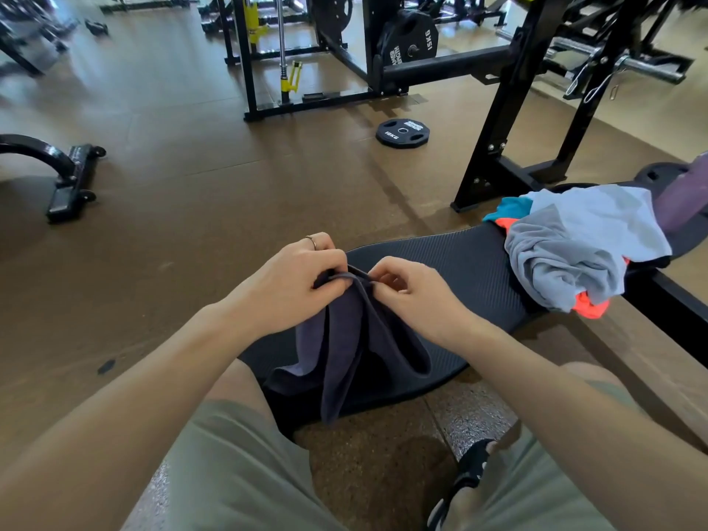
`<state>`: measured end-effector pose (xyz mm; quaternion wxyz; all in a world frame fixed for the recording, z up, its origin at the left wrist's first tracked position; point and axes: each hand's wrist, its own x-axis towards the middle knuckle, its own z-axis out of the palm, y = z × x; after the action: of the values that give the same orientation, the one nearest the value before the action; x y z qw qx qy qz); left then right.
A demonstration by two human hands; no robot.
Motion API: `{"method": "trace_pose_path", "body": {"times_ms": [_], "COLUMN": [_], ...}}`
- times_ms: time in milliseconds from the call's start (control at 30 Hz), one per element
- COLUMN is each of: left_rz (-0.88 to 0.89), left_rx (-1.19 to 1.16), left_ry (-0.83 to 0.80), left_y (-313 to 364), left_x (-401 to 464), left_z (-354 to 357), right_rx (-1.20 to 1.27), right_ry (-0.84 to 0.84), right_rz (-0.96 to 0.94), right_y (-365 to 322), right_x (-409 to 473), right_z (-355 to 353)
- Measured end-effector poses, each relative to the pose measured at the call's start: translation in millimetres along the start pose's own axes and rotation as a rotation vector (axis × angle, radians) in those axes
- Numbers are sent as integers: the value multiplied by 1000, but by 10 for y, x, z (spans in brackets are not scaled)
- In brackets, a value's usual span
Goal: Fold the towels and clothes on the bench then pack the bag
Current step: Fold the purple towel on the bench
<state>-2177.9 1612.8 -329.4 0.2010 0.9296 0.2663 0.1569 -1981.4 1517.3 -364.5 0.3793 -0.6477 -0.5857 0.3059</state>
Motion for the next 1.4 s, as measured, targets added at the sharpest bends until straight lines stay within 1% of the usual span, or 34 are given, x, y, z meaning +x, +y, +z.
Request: {"method": "trace_pose_path", "body": {"times_ms": [100,167,300,367,500,600,667,700,733,800,833,900,1000,1067,1133,1300,1400], "left_rz": [-49,-64,-67,-52,-30,-31,-44,-58,-76,-105,-113,-121,-127,-144,-175,-293,-313], "left_rx": [30,35,-29,-47,-6,19,-10,-51,-109,-226,-265,-313,-349,-381,-432,-548,-531], "left_ry": [-12,15,81,95,58,28,46,65,88,131,144,145,133,130,135,162,107], "left_y": [-76,-103,-27,-1,-33,-64,-44,-15,29,131,176,248,316,352,372,336,286], "left_x": [-26,-33,-8,7,-21,-55,-61,-60,-59,-45,-33,-5,41,68,87,77,49], "left_z": [-20,-37,-34,-18,-16,-34,-45,-46,-44,-28,-22,-20,-37,-44,-49,-48,-32], "right_rx": [-65,-101,-146,-182,-235,-279,-316,-346,-391,-503,-533,-480,-148,8,24,-13,106], "right_ry": [82,123,89,119,199,225,227,205,148,-12,-62,-73,-22,15,47,58,56], "right_rz": [-27,-24,-13,-4,8,9,32,68,120,213,221,137,-72,-126,-125,-146,-137], "right_y": [45,100,151,162,211,267,316,345,371,369,343,230,-110,-265,-330,-272,-263], "right_x": [-21,-25,-70,-77,-81,-110,-122,-124,-127,-143,-154,-168,-180,-195,-206,-176,-159], "right_z": [-136,-234,-287,-286,-352,-409,-446,-461,-466,-439,-406,-325,-185,-114,-96,-111,-114]}}
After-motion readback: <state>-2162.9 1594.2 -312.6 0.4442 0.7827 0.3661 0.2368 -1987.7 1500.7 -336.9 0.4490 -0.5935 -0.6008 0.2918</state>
